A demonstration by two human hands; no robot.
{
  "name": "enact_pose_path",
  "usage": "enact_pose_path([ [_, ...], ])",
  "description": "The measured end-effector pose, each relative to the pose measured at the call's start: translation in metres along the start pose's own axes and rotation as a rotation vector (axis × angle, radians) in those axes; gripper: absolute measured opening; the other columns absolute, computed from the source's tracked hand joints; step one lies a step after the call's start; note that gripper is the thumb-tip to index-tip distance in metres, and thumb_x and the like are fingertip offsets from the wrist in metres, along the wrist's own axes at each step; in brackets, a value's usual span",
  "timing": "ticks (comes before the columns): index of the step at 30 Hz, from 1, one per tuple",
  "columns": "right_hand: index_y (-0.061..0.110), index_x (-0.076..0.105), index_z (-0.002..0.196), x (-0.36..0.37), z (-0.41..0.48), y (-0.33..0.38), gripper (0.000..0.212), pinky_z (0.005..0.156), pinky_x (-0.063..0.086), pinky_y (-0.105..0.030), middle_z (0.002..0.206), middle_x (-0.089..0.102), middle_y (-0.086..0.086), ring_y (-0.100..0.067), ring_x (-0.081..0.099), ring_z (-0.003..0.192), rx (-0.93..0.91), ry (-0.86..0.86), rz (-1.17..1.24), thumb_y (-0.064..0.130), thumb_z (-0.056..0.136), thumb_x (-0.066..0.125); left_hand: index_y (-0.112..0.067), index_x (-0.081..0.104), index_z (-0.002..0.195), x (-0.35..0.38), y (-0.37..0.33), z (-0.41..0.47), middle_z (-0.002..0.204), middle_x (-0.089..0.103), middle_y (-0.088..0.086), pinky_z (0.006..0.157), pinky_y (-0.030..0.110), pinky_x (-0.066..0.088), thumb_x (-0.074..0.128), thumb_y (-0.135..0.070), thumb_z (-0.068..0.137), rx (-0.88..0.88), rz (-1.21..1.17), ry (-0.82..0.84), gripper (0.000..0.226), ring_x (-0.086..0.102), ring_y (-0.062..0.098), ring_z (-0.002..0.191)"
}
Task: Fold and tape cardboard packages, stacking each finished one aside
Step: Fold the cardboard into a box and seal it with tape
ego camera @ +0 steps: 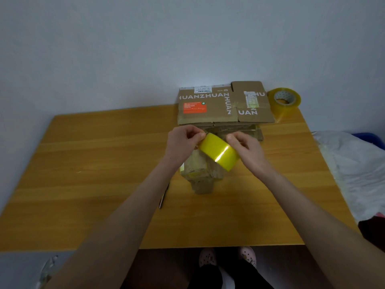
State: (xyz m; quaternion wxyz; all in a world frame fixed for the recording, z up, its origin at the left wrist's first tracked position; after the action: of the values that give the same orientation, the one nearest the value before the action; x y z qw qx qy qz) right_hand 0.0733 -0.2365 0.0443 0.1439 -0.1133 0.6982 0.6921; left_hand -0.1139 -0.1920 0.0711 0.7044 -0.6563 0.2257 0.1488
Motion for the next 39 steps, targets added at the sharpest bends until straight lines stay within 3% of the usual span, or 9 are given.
enact_pose_path([
  [4,0.023,0.06,0.068,0.009,-0.005,0.015,0.035,0.06,0.032,-0.021,0.06,0.049,0.015,-0.002,0.045,0.062,-0.037,0.261,0.015,0.053,0.087,0.059,-0.021,0.07,0.079,0.007,0.004,0.0,0.074,0.069,-0.003,0.071,0.035,0.059,0.069,-0.018,0.085,-0.076,0.023,-0.061,0.007,0.068,0.017,0.074],
  [8,0.015,0.053,0.062,0.006,-0.008,0.012,0.033,0.055,0.027,-0.02,0.056,0.04,0.009,-0.004,0.036,0.054,-0.025,0.323,0.023,0.029,0.09,0.066,-0.012,0.069,0.081,0.002,0.011,-0.004,0.074,0.067,0.002,0.06,0.024,0.057,0.067,-0.012,0.086,-0.188,-0.055,-0.073,0.006,0.067,0.018,0.073],
  [12,0.022,0.051,0.062,0.008,-0.01,0.018,0.032,0.051,0.028,-0.017,0.05,0.043,0.016,0.001,0.039,0.05,-0.018,0.325,-0.049,0.027,0.086,0.071,-0.008,0.068,0.082,-0.005,0.012,-0.008,0.071,0.065,0.0,0.053,0.018,0.054,0.066,-0.008,0.088,-0.231,-0.121,-0.048,0.005,0.064,0.007,0.062],
  [16,0.015,0.048,0.062,0.003,-0.009,0.021,0.035,0.055,0.028,-0.027,0.056,0.04,0.007,-0.006,0.039,0.053,0.003,0.236,-0.052,0.03,0.086,0.07,-0.008,0.067,0.082,-0.008,0.013,-0.014,0.071,0.066,0.004,0.054,0.018,0.053,0.064,-0.005,0.088,-0.318,-0.286,-0.068,0.008,0.061,0.005,0.056],
  [22,0.012,0.055,0.063,0.002,-0.006,0.023,0.038,0.057,0.032,-0.031,0.056,0.045,0.004,-0.013,0.044,0.055,0.004,0.261,-0.275,0.041,0.085,0.068,0.004,0.066,0.093,-0.001,0.02,-0.027,0.072,0.065,0.007,0.053,0.017,0.052,0.064,-0.004,0.089,-0.385,-0.345,-0.083,0.009,0.059,0.004,0.054],
  [26,0.021,0.047,0.058,-0.005,-0.007,0.019,0.043,0.055,0.035,-0.031,0.054,0.05,0.003,-0.015,0.049,0.056,0.027,0.238,-0.552,0.05,0.085,0.063,-0.009,0.066,0.081,-0.011,0.026,-0.029,0.071,0.064,0.004,0.057,0.018,0.055,0.066,-0.006,0.088,-0.399,-0.361,-0.171,0.008,0.061,0.01,0.064],
  [32,0.024,0.056,0.06,-0.007,-0.009,0.014,0.03,0.054,0.034,-0.022,0.053,0.051,0.013,-0.001,0.048,0.051,0.174,0.465,-0.173,0.028,0.085,0.072,-0.01,0.059,0.087,-0.017,0.035,-0.034,0.086,0.069,0.005,0.066,0.023,0.058,0.055,-0.007,0.095,-0.397,-0.391,-0.098,0.009,0.068,0.011,0.079],
  [36,0.024,0.056,0.06,-0.003,-0.013,0.013,0.03,0.054,0.036,-0.018,0.057,0.053,0.011,-0.004,0.051,0.055,0.197,0.52,-0.143,0.028,0.087,0.069,-0.007,0.06,0.088,-0.018,0.048,-0.043,0.077,0.069,0.007,0.057,0.021,0.055,0.056,-0.006,0.095,-0.405,-0.413,-0.118,0.008,0.068,0.008,0.062],
  [39,0.026,0.056,0.062,0.006,-0.009,0.012,0.029,0.058,0.038,-0.028,0.061,0.054,0.005,-0.012,0.053,0.06,0.131,0.445,-0.287,0.04,0.086,0.067,-0.01,0.059,0.083,-0.015,0.059,-0.05,0.073,0.068,0.007,0.054,0.019,0.054,0.058,-0.005,0.093,-0.446,-0.441,-0.173,0.012,0.067,0.008,0.059],
])
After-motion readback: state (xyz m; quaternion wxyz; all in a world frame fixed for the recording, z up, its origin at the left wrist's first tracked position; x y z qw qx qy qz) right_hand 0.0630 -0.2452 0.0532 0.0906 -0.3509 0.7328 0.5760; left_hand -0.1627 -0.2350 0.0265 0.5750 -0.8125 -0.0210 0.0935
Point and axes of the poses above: each hand's wrist, its own z-axis towards the middle knuckle, its own x-axis out of the palm, y = z × x, the point moved 1 cm from there along z, towards the middle knuckle
